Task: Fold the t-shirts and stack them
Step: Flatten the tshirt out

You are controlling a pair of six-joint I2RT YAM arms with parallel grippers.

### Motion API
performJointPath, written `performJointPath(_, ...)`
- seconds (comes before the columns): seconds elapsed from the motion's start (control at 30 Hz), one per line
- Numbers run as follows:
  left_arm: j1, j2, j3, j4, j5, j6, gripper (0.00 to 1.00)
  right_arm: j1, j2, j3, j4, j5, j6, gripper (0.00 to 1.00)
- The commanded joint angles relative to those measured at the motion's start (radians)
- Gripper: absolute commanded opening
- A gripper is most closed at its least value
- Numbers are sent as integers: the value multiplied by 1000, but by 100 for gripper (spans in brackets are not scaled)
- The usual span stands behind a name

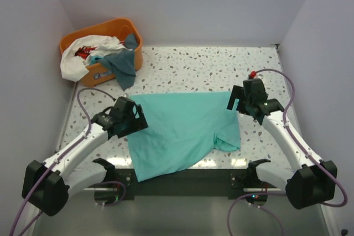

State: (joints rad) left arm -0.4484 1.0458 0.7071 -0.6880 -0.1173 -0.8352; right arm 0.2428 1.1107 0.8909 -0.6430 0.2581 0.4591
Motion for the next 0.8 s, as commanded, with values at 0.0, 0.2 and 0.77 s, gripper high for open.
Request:
performJointPath(0.0,-85,-101,-113,11,122,-122,92,1,-23,-17,-46,-69,18,99)
performJointPath(0.2,-96,-60,-201,82,176,-150,70,1,-38,-53,-32,-88,21,99)
performJointPath(0.77,-105,7,-250,162,168,-150,39,1,-48,-81,-55,-68,9,99)
